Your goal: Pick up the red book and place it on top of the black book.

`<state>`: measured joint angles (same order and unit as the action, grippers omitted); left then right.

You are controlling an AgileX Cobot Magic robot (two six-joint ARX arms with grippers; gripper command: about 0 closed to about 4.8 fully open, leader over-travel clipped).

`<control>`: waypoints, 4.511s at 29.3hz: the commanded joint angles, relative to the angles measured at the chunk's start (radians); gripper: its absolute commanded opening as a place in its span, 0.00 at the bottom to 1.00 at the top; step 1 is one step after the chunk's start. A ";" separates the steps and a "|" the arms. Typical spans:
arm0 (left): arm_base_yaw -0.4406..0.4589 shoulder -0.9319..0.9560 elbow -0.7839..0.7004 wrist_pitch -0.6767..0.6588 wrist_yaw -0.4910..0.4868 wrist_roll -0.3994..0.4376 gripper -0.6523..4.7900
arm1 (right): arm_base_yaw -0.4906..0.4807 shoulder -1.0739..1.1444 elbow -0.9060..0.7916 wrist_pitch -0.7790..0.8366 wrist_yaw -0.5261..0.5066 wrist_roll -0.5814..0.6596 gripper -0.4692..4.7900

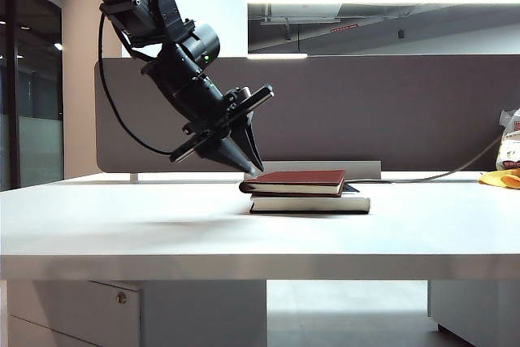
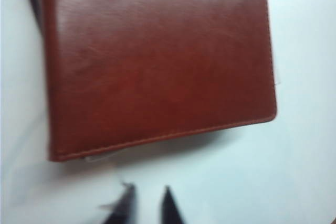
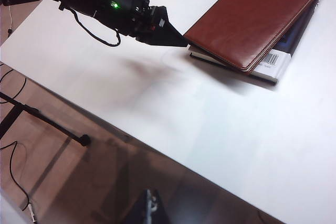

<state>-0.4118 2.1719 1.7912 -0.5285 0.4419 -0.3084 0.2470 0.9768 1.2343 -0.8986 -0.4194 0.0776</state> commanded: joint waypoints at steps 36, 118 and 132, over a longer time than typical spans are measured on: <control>-0.166 0.137 0.142 0.059 0.000 -0.074 0.11 | 0.001 -0.003 0.006 -0.016 -0.002 0.000 0.08; -0.144 0.060 0.326 -0.063 -0.021 0.097 0.11 | -0.007 -0.129 0.005 -0.052 0.140 -0.003 0.08; -0.047 -0.093 0.285 -0.216 -0.117 0.179 0.11 | -0.023 -0.243 0.003 -0.105 0.193 0.002 0.08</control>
<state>-0.4637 2.1075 2.0754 -0.7452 0.3283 -0.1486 0.2272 0.7506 1.2346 -1.0122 -0.2329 0.0769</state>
